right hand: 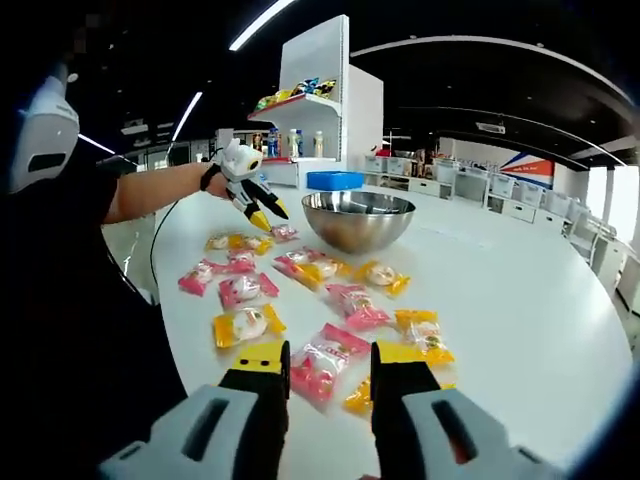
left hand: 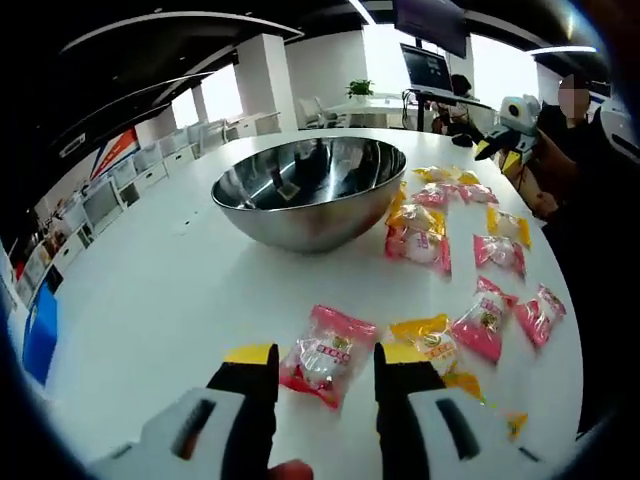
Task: Pick up the marshmallows scattered on the table and place them into the bowl on the table
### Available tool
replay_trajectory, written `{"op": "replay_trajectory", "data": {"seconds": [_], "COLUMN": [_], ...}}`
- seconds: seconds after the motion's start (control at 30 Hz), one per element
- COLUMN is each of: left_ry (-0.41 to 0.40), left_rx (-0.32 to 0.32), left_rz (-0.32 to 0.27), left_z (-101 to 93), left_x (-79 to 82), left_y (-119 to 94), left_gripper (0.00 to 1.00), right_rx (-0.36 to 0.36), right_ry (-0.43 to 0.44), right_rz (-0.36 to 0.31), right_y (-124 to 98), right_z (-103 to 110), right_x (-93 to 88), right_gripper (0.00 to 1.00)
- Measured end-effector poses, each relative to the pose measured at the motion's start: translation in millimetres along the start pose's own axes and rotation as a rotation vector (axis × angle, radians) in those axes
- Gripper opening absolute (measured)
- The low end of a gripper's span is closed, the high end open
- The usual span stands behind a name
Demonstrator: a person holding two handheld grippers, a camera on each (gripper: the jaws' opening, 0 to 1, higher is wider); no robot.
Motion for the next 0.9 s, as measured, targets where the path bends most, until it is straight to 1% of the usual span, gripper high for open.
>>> {"op": "replay_trajectory", "data": {"seconds": [0.1, 0.23, 0.3, 0.43, 0.53, 0.63, 0.7, 0.9], "left_ry": [0.000, 0.022, 0.026, 0.052, 0.063, 0.057, 0.066, 0.056], "left_rx": [-0.023, -0.058, -0.059, -0.052, -0.061, -0.066, -0.051, -0.035], "left_rz": [0.021, 0.052, 0.058, 0.071, 0.085, 0.084, 0.078, 0.040], "left_z": [0.7, 0.4, 2.2, -2.0, -3.0, -4.0, -3.6, -5.8], "left_x": [1.2, 0.8, 0.9, 0.5, -1.1, -1.8, -1.9, 1.3], "left_y": [5.3, 11.2, 13.2, 15.2, 15.6, 15.5, 15.6, 13.8], "left_gripper": [0.38, 0.38, 0.38, 0.35, 0.34, 0.31, 0.25, 0.24], "right_rx": [0.005, 0.005, 0.003, -0.002, 0.000, 0.002, 0.001, 0.001], "right_ry": [0.002, 0.005, 0.009, 0.029, 0.029, 0.033, 0.034, 0.038], "right_rz": [0.006, 0.005, 0.002, -0.006, -0.007, -0.012, -0.012, -0.010], "right_y": [0.5, -0.2, -0.6, -0.2, -0.3, -0.2, 0.0, 1.2], "right_z": [1.3, 1.6, 0.7, -0.9, -0.4, -0.6, -0.8, -0.7], "right_x": [-1.9, -2.3, -2.7, -4.7, -4.5, -4.1, -4.3, -5.3], "right_gripper": [0.32, 0.32, 0.32, 0.31, 0.31, 0.31, 0.31, 0.31]}}
Point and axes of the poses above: the point that each gripper's makers call its tool centre point, and the gripper's own axes: y roughly forward along the fingers, z roughly to its left, x roughly out of its top, the point moved 8 cm from there along -y, roughly backward along the fingers, and after that the axes turned 6 degrees about -y, right-handed, at the moved point
